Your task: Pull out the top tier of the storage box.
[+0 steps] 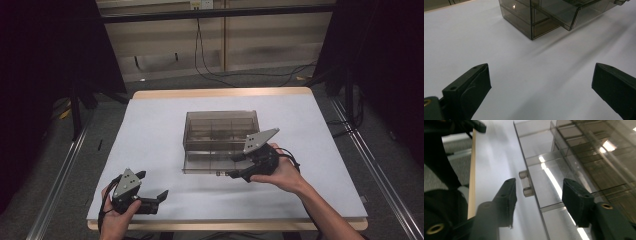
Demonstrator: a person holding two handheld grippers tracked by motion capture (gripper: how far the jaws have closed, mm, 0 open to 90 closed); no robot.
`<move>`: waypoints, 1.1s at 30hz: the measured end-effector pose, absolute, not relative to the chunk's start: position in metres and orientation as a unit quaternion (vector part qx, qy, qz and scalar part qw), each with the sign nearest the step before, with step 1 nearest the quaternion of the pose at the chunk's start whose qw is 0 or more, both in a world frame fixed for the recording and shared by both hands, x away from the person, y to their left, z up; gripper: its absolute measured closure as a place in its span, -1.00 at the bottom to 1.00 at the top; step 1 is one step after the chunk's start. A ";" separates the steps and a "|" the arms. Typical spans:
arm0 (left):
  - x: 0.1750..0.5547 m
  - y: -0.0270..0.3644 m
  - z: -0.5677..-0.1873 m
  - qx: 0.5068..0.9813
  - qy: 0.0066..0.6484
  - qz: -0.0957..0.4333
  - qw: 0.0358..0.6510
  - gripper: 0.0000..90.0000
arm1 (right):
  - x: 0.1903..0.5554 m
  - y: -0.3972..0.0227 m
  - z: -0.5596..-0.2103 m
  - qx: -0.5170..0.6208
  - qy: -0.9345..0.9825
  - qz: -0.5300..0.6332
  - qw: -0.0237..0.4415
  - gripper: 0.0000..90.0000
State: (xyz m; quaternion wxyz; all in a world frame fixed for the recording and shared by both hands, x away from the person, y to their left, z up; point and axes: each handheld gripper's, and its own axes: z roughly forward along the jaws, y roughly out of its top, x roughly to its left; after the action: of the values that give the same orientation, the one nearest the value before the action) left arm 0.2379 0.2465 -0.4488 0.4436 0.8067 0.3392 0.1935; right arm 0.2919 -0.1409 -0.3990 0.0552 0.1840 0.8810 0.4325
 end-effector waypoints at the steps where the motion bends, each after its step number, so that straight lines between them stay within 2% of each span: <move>1: 0.238 0.246 -0.449 0.807 0.340 0.194 0.443 -0.96 | 0.291 -0.142 -0.398 0.189 0.877 0.439 0.055 -0.09; 6: 0.238 0.246 -0.449 0.807 0.340 0.193 0.443 -0.96 | 0.287 -0.148 -0.392 0.218 0.861 0.454 0.069 -0.42; 12: 0.238 0.247 -0.448 0.807 0.341 0.193 0.443 -0.96 | 0.281 -0.160 -0.389 0.249 0.836 0.482 0.086 -0.58; 23: 0.238 0.246 -0.449 0.805 0.343 0.188 0.446 -0.96 | 0.271 -0.195 -0.393 0.307 0.805 0.493 0.124 -0.60; 33: 0.237 0.246 -0.448 0.805 0.343 0.187 0.446 -0.96 | 0.256 -0.229 -0.402 0.350 0.782 0.497 0.139 -0.59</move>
State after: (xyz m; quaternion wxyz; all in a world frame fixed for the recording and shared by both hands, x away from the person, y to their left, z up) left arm 0.2373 0.2462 -0.4482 0.4459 0.8055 0.3429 0.1867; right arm 0.2565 -0.2294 -0.4020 0.1385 0.3497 0.7820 0.4969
